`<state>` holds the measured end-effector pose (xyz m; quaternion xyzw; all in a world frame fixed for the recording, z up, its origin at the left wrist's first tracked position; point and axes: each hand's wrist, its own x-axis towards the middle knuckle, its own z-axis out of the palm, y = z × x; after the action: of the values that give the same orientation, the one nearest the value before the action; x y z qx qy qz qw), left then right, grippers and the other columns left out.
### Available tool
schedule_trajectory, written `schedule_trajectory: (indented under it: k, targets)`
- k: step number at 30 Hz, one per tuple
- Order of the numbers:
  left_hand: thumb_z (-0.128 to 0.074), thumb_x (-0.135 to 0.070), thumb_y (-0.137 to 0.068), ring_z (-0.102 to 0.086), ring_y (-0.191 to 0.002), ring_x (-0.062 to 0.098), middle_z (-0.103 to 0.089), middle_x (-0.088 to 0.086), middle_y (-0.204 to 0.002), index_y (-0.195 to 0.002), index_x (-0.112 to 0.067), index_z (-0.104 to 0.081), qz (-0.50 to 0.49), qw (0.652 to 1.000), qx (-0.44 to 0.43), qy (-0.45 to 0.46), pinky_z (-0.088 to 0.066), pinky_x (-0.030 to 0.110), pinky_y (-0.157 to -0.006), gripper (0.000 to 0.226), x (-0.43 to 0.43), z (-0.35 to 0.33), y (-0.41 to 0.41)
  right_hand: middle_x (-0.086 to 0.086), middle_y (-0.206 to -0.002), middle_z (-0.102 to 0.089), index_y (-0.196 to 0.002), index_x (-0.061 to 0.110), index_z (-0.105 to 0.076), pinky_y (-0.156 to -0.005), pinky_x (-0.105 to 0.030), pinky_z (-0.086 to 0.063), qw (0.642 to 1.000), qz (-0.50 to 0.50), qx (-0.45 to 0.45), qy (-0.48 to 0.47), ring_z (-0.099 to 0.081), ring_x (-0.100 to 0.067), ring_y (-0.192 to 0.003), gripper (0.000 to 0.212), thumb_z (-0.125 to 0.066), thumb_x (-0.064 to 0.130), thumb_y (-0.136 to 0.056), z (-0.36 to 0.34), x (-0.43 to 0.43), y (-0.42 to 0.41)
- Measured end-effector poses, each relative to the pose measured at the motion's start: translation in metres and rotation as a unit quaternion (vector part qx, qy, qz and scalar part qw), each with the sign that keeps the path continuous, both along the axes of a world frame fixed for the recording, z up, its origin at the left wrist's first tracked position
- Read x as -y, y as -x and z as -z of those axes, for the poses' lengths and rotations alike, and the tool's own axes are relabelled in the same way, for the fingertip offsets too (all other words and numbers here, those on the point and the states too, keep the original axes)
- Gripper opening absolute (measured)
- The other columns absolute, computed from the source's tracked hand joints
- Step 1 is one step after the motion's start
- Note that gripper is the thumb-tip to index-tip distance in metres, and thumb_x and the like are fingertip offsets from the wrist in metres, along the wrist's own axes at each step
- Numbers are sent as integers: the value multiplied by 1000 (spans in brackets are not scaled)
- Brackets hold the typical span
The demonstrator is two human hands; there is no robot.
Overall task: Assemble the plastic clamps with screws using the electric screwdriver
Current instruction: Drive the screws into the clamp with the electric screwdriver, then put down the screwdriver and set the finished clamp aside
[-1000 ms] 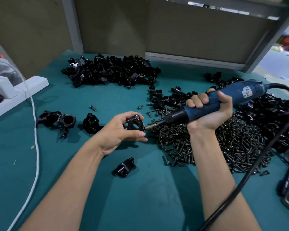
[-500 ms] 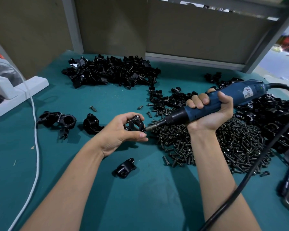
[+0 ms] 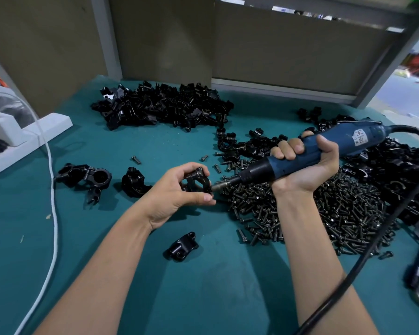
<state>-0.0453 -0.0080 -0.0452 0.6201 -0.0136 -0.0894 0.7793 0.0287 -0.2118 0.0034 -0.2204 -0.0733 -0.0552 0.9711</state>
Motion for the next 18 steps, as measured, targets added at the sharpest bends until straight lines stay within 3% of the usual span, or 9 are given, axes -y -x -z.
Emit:
schedule_trajectory:
  k: [7,12,18]
  targets:
    - [-84,-1,-57,-72,-90,40,-66,17,-101,-91,-24,-71,-10,1000,12,-8,-61,33,-65,42,1,0,-1,5,-51,-42,-69,15,-51,-45,-19,-35,1000,5,-7,-3,-38,-11,-40,12,-51,27,-69,0,-1,0]
    - [-82,1,-59,-73,-88,40,-65,20,-101,-96,-19,-68,-9,1000,2,4,-61,32,-63,44,2,-1,0,6,-51,-43,-71,15,-50,-45,-20,-35,1000,4,-7,3,-39,-11,-40,13,-51,28,-69,0,-1,0]
    - [-79,4,-61,-73,-89,38,-64,25,-105,-102,-13,-64,-8,1000,-11,19,-62,34,-71,47,3,-2,0,6,-50,-43,-72,15,-50,-44,-19,-35,1000,-4,7,11,-40,-10,-39,14,-50,28,-68,-1,1,2]
